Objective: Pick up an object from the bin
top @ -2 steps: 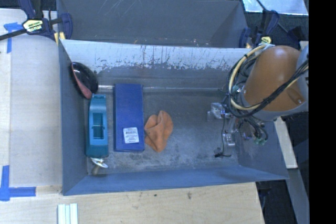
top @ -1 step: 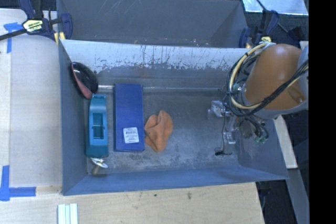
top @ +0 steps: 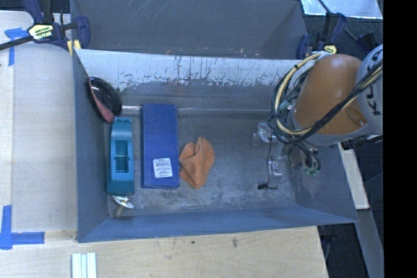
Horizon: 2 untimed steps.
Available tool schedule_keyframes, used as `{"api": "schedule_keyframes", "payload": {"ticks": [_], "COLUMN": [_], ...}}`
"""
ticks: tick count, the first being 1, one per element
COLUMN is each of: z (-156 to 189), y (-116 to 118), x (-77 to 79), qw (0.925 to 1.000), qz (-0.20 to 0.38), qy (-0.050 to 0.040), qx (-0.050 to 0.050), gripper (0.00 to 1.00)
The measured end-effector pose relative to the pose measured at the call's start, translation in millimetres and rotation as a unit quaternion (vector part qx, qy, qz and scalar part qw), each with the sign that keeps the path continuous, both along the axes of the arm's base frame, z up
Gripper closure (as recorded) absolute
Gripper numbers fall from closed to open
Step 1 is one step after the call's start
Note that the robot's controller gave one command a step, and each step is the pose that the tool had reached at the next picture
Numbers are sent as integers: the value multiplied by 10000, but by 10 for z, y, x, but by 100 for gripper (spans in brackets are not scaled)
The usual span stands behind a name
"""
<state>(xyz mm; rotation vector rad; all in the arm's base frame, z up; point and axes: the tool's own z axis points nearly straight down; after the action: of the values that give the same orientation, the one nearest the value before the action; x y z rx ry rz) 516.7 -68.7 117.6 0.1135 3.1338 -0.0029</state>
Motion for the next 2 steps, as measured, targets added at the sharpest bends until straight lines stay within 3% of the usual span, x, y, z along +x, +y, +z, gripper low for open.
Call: {"api": "schedule_keyframes", "payload": {"ticks": [1,2], "z": [-231,-381], "y": [283,298], "x": [200,833], "qw": [9996,9990], "qz": [-263,441], "qy": [25,5], "qx": [11,5], "gripper": [0,0]}}
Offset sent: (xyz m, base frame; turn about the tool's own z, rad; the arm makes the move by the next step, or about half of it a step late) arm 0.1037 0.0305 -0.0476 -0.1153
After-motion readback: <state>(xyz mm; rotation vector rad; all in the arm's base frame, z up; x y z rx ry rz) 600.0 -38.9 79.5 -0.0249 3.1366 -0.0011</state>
